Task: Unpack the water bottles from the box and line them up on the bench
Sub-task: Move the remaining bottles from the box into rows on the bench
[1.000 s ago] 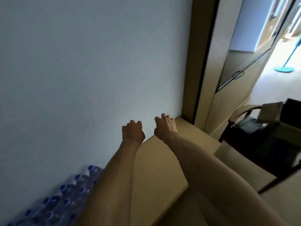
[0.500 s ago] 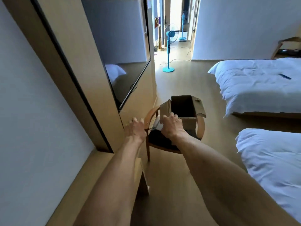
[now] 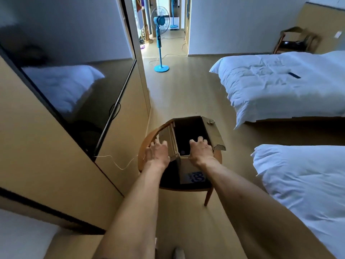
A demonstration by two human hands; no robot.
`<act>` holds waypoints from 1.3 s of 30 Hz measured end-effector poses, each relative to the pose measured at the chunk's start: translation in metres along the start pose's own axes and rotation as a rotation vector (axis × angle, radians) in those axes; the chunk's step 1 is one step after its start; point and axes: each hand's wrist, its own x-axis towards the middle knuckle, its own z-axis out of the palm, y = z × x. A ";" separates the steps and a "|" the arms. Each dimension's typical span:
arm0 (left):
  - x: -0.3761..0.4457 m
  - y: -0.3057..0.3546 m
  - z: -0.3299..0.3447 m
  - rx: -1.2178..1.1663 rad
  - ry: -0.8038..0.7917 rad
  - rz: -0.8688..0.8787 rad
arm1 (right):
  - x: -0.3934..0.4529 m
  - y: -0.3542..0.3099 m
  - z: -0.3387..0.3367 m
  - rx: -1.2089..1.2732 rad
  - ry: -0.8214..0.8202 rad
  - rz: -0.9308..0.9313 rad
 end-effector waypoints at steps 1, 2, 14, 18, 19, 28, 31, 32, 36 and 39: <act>0.016 -0.004 0.006 -0.002 -0.014 -0.011 | 0.015 -0.001 0.004 0.009 -0.010 0.010; 0.030 -0.006 0.012 -0.001 -0.034 -0.025 | 0.028 0.000 0.008 0.015 -0.024 0.015; 0.168 0.016 0.076 0.018 -0.164 0.027 | 0.169 0.034 0.067 0.093 -0.237 0.125; 0.221 0.030 0.096 0.024 -0.175 0.027 | 0.223 0.052 0.092 0.093 -0.363 0.150; 0.235 0.034 0.100 0.024 -0.178 0.019 | 0.236 0.057 0.099 0.094 -0.409 0.161; 0.339 0.069 0.135 0.011 -0.292 0.014 | 0.320 0.106 0.160 0.043 -0.702 0.201; 0.364 0.082 0.146 -0.010 -0.298 0.027 | 0.345 0.114 0.173 0.051 -0.716 0.200; 0.372 0.084 0.151 -0.010 -0.300 0.018 | 0.354 0.115 0.177 0.056 -0.723 0.204; 0.393 0.086 0.172 0.016 -0.294 -0.009 | 0.370 0.120 0.202 0.059 -0.824 0.212; 0.399 0.084 0.185 0.017 -0.255 -0.009 | 0.362 0.126 0.223 0.002 -0.936 0.195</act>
